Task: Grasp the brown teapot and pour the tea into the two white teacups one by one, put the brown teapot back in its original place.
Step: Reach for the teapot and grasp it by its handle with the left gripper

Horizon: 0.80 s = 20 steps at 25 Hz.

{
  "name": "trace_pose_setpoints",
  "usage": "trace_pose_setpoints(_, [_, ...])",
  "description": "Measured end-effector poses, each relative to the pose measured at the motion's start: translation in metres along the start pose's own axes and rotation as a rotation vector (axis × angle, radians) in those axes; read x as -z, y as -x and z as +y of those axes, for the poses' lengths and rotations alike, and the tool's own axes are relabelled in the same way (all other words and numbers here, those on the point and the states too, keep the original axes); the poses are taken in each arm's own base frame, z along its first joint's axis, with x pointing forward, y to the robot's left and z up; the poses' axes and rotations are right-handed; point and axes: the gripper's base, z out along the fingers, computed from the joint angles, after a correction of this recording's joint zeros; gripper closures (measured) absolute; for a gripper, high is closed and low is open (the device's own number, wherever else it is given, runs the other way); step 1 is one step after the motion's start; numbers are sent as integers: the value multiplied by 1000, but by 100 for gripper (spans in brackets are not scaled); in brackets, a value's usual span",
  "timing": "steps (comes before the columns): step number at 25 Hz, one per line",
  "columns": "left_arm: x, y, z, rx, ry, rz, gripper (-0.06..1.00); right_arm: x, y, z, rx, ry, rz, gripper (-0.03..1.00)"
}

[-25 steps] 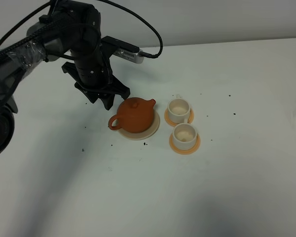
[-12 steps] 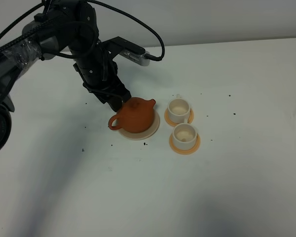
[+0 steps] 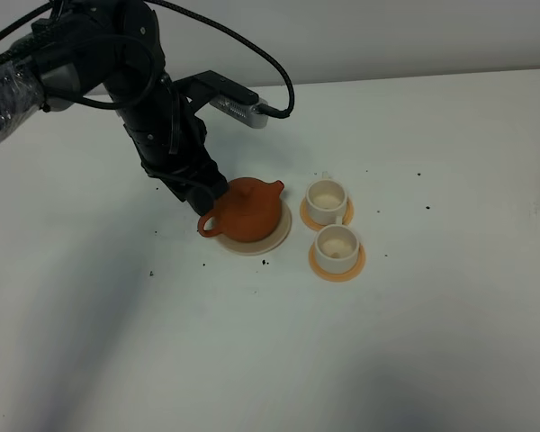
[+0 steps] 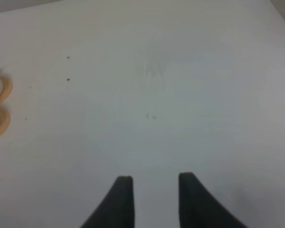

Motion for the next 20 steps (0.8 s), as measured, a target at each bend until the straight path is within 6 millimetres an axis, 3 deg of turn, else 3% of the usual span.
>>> trace_pose_setpoints(8, [-4,-3,-7,-224,15,37,58,0,0,0,0,0,0,72])
trace_pose_setpoints(20, [-23,8,0,-312,43,80,58,0,0,0,0,0,0,72])
